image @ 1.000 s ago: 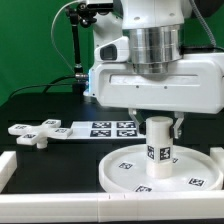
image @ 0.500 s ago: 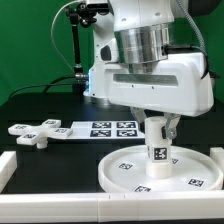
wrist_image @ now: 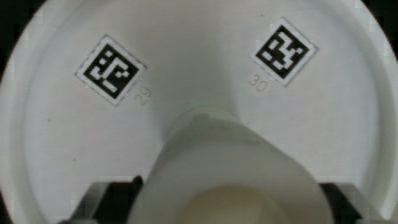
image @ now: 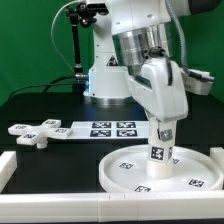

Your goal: Assemble round table

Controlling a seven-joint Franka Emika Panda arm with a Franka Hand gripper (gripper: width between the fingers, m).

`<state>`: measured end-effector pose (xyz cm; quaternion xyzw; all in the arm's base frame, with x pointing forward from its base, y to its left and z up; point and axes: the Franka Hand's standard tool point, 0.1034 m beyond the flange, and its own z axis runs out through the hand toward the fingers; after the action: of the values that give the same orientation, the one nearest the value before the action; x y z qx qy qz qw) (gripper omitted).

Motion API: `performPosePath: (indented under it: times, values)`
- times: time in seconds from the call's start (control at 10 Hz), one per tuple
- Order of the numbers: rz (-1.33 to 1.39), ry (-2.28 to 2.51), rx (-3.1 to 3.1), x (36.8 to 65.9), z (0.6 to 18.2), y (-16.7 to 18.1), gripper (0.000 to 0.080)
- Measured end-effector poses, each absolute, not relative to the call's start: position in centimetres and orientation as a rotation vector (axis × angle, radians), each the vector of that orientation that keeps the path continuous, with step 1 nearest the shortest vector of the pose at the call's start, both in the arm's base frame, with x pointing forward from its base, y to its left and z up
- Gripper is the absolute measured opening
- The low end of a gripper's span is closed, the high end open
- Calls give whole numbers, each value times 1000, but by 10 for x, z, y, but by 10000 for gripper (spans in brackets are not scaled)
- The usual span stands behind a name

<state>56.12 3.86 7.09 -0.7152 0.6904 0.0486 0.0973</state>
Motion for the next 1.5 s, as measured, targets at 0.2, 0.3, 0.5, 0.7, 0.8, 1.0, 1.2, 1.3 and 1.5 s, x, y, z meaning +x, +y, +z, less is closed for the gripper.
performPosePath:
  times: [0.2, 0.3, 0.5, 0.7, 0.8, 1.0, 1.2, 1.3, 1.5]
  values:
    - [137, 1995, -2168, 561, 70, 39, 500]
    - [125, 1867, -2292, 561, 70, 40, 617]
    - [105, 1660, -2444, 563, 71, 37, 645]
    - [85, 1464, -2561, 563, 71, 38, 649]
    - [77, 1389, -2601, 563, 71, 38, 649]
    - [36, 1004, -2806, 562, 70, 39, 649]
    - [9, 690, -2918, 563, 72, 39, 649]
    - [-4, 564, -2960, 563, 74, 44, 649]
    - [-21, 294, -3001, 562, 74, 43, 649]
